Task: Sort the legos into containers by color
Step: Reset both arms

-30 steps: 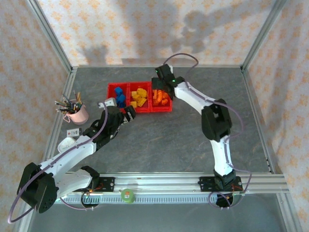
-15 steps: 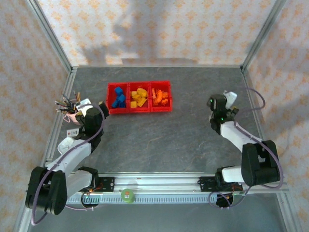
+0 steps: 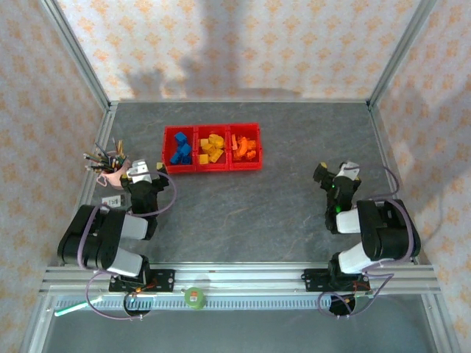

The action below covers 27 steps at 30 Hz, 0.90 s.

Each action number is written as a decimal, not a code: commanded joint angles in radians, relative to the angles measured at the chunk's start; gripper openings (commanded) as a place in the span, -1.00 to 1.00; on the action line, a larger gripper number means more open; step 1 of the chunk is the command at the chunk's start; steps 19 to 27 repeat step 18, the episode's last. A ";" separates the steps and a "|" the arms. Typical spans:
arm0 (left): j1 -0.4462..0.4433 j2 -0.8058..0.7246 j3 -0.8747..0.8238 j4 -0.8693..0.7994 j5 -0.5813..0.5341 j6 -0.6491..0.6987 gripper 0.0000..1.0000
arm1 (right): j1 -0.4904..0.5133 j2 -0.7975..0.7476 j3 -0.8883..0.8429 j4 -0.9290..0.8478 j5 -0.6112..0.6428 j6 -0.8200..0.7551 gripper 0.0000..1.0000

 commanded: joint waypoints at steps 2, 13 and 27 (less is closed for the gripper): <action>0.012 0.053 0.005 0.201 0.044 0.028 0.99 | 0.006 0.014 0.002 0.184 -0.048 -0.048 0.99; 0.037 0.057 0.024 0.144 0.019 -0.010 0.99 | 0.019 0.013 0.029 0.129 -0.075 -0.078 0.99; 0.036 0.057 0.026 0.142 0.018 -0.012 0.99 | 0.017 0.006 0.022 0.134 -0.080 -0.076 0.99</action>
